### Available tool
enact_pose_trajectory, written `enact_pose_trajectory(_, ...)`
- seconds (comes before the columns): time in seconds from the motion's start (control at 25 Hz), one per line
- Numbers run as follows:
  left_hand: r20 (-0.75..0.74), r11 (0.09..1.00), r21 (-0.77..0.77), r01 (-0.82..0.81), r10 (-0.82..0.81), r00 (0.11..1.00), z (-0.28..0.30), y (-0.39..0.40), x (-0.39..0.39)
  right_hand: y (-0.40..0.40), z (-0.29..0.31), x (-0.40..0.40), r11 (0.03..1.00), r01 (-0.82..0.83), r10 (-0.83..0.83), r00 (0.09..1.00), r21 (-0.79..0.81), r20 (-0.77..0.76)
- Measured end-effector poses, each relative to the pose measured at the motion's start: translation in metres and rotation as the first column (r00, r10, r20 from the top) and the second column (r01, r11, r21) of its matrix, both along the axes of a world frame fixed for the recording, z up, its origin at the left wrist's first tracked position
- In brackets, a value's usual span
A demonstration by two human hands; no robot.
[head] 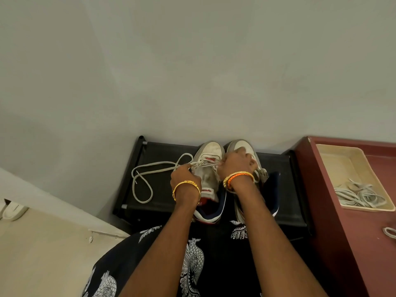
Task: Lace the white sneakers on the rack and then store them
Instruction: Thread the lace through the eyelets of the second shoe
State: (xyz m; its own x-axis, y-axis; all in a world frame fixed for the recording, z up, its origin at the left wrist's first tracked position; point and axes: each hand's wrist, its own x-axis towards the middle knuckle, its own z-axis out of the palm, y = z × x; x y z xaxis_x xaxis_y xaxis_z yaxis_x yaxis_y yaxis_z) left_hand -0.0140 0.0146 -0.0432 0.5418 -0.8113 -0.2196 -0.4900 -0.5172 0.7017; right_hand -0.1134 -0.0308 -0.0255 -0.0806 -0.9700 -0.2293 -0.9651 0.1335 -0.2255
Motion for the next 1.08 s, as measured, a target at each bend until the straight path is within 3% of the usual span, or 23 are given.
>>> enact_pose_trajectory(0.16, 0.004, 1.0, 0.013, -0.015, 0.015, 1.0, 0.001, -0.001, -0.001, -0.001, 0.023, -0.042, 0.961, 0.259, -0.264, 0.964, -0.099, -0.039)
enact_pose_trajectory(0.24, 0.008, 1.0, 0.008, -0.006, 0.005, 1.0, 0.001, -0.001, 0.0, 0.002, 0.025, -0.057, 0.913, 0.399, -0.397, 0.917, -0.089, 0.039)
enact_pose_trajectory(0.32, 0.009, 1.0, 0.003, 0.01, -0.01, 1.0, 0.001, 0.001, 0.0, 0.004, 0.019, -0.061, 0.895, 0.437, -0.428, 0.898, -0.091, 0.103)
enact_pose_trajectory(0.4, 0.008, 1.0, 0.006, 0.02, -0.02, 1.0, 0.002, 0.0, 0.0, 0.001, 0.016, -0.053, 0.921, 0.347, -0.335, 0.937, -0.175, 0.094)
enact_pose_trajectory(0.48, 0.006, 1.0, 0.005, 0.03, -0.031, 1.0, 0.002, 0.0, 0.0, -0.002, 0.015, -0.03, 0.958, 0.144, -0.132, 0.989, -0.246, 0.062)
enact_pose_trajectory(0.56, 0.005, 0.999, 0.004, 0.043, -0.043, 0.999, 0.002, 0.0, 0.0, -0.001, 0.007, -0.001, 0.977, -0.109, 0.123, 0.99, -0.183, 0.069)
enact_pose_trajectory(0.64, 0.004, 0.998, 0.007, 0.058, -0.058, 0.998, 0.001, 0.0, 0.0, 0.003, -0.005, 0.027, 0.963, -0.261, 0.264, 0.964, -0.069, 0.04)
enact_pose_trajectory(0.88, -0.006, 0.999, 0.001, 0.032, -0.032, 0.999, 0.0, -0.002, 0.001, -0.003, -0.018, 0.035, 0.988, -0.148, 0.147, 0.989, -0.038, -0.024)
enact_pose_trajectory(1.08, -0.027, 0.998, -0.015, -0.063, 0.062, 0.998, 0.001, -0.002, -0.001, 0.003, 0.009, 0.0, 0.996, -0.001, 0.022, 0.974, -0.092, 0.226)
